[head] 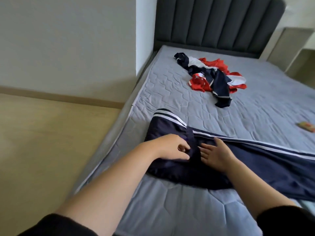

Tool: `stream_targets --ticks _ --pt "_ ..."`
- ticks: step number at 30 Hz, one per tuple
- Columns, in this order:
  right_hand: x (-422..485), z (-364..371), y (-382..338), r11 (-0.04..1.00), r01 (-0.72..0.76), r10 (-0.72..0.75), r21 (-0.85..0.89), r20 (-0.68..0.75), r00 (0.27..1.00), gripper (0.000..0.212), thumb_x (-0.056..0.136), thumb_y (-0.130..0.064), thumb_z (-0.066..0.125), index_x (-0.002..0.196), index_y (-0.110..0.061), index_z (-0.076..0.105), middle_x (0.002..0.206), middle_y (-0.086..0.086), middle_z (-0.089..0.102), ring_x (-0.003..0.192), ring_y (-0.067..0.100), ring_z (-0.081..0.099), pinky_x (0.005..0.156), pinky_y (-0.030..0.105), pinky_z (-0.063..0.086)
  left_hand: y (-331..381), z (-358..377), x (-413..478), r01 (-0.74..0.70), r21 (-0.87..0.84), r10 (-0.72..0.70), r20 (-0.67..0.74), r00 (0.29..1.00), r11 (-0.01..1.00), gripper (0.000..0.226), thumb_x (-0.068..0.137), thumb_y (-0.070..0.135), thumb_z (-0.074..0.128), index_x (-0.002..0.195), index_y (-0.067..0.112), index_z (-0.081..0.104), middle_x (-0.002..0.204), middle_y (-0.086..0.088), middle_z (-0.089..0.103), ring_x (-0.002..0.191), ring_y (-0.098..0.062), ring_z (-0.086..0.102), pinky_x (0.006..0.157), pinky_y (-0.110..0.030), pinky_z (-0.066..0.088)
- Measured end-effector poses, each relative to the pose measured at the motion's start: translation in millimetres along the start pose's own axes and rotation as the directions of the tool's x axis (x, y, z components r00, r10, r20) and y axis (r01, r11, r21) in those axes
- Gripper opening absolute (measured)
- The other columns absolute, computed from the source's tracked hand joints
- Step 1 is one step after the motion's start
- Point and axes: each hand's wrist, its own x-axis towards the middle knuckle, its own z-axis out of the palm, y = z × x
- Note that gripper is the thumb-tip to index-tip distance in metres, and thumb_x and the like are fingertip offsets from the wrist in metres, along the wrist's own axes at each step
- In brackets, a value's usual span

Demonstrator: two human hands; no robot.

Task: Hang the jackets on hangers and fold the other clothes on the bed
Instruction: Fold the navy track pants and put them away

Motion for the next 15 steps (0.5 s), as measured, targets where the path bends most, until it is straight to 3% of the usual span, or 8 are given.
stream_targets --ticks 2,4,5,6,7,10,15 --pt "1 2 4 0.995 -0.010 0.010 -0.102 -0.006 1.000 0.053 0.096 -0.053 0.036 0.111 -0.004 0.052 0.088 0.012 0.060 0.075 0.024 0.056 0.064 0.035 0.041 -8 6 5 0.048 0.039 -0.035 -0.282 0.959 0.998 0.025 0.090 0.022 0.058 0.112 0.020 0.070 0.107 0.002 0.070 0.102 -0.017 0.062 0.086 -0.025 0.044" --pt "0 13 8 0.970 0.025 -0.026 -0.242 0.000 1.000 0.051 0.093 -0.053 0.044 0.097 -0.005 0.058 0.078 0.009 0.061 0.067 0.022 0.055 0.061 0.032 0.043 -20 4 10 0.162 0.087 -0.083 -0.577 0.813 0.983 0.024 0.091 0.019 0.051 0.106 0.021 0.071 0.108 0.004 0.068 0.105 -0.018 0.059 0.085 -0.027 0.042" --pt "-2 20 10 0.952 0.052 -0.054 -0.301 0.002 0.999 0.047 0.091 -0.052 0.050 0.092 -0.006 0.061 0.074 0.008 0.061 0.065 0.021 0.055 0.061 0.031 0.043 -27 3 12 0.213 0.122 -0.085 -0.649 0.756 0.969 0.026 0.092 0.020 0.049 0.110 0.021 0.069 0.115 0.004 0.065 0.113 -0.017 0.054 0.089 -0.027 0.039" --pt "-4 25 11 0.936 0.079 -0.087 -0.344 -0.007 0.996 0.041 0.089 -0.048 0.056 0.089 -0.007 0.063 0.071 0.007 0.062 0.064 0.021 0.056 0.061 0.031 0.045 -35 2 16 0.255 0.162 -0.091 -0.650 0.755 0.953 0.031 0.095 0.023 0.047 0.120 0.022 0.064 0.127 0.003 0.059 0.123 -0.018 0.046 0.097 -0.028 0.035" --pt "-3 28 12 0.924 0.103 -0.118 -0.367 -0.019 0.993 0.034 0.088 -0.042 0.062 0.088 -0.008 0.065 0.073 0.007 0.065 0.066 0.023 0.059 0.063 0.031 0.048 -40 3 18 0.293 0.206 -0.123 -0.584 0.803 0.934 0.038 0.097 0.029 0.043 0.133 0.025 0.055 0.141 0.002 0.047 0.134 -0.019 0.035 0.107 -0.031 0.029" --pt "-1 33 12 0.919 0.083 -0.109 -0.386 -0.045 0.993 0.026 0.082 -0.021 0.070 0.097 0.000 0.068 0.089 0.018 0.070 0.073 0.030 0.065 0.071 0.039 0.055 -48 16 21 0.337 0.330 -0.245 -0.288 0.926 0.882 0.052 0.100 0.049 0.026 0.150 0.035 0.022 0.161 0.003 0.005 0.147 -0.022 -0.001 0.117 -0.051 0.007" --pt "-10 26 -9 0.875 0.075 -0.031 -0.478 0.101 0.994 0.019 0.067 -0.021 0.063 0.083 -0.010 0.066 0.080 0.013 0.064 0.063 0.027 0.057 0.062 0.034 0.042 -45 25 20 0.249 0.399 -0.150 -0.263 0.953 0.883 0.058 0.099 0.054 0.019 0.152 0.035 0.006 0.161 0.006 -0.006 0.147 -0.019 -0.010 0.117 -0.056 0.003"
